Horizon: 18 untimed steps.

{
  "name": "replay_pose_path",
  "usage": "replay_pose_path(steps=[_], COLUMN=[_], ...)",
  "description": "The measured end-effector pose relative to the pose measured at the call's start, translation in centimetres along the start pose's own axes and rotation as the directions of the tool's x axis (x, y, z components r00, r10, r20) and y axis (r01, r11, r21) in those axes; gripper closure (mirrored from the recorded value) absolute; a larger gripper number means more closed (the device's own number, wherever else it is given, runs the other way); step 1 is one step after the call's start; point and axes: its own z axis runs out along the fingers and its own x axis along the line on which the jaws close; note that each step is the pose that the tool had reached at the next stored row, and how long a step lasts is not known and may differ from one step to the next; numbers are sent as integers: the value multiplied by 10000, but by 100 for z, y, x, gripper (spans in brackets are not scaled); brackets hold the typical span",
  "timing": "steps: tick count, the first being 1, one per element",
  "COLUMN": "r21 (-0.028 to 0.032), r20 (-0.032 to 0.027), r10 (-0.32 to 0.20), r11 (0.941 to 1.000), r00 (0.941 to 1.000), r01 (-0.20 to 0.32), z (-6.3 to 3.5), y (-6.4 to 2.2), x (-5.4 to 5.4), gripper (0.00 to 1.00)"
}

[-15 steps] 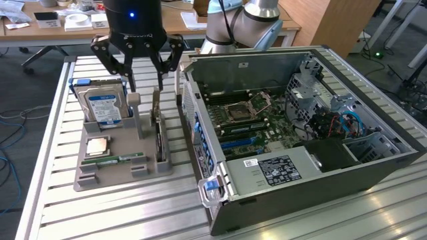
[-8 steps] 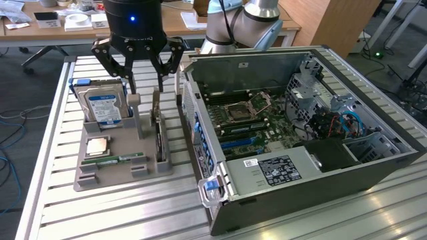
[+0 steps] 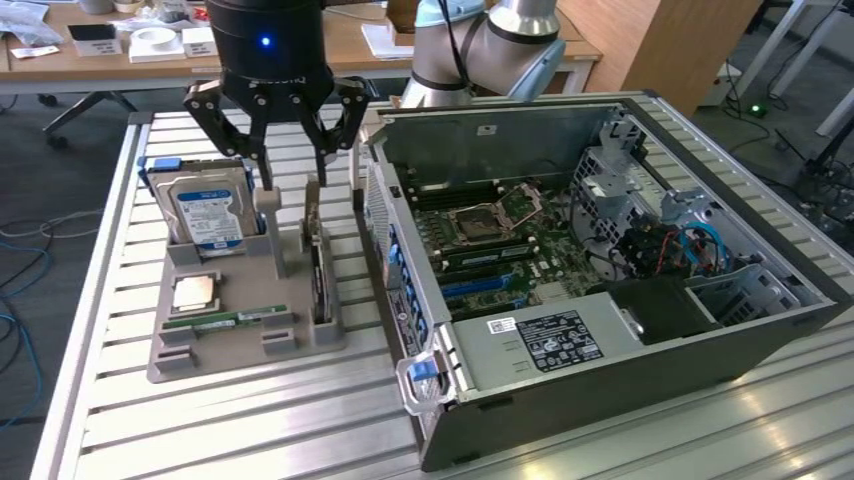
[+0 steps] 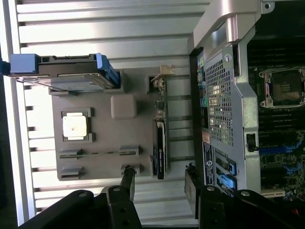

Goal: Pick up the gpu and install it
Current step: 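Pick up the gpu and move the gpu toward the slot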

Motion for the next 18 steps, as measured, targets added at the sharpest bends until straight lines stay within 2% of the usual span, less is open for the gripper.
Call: replay_pose_path(steps=[5, 18], r21=[1, -1], r20=[-1, 1], r10=[0, 0], r11=[10000, 10000], r00=[10000, 10000], r01=[0, 0], z=[60, 85], y=[-3, -4], x=[1, 7], gripper=[45, 45])
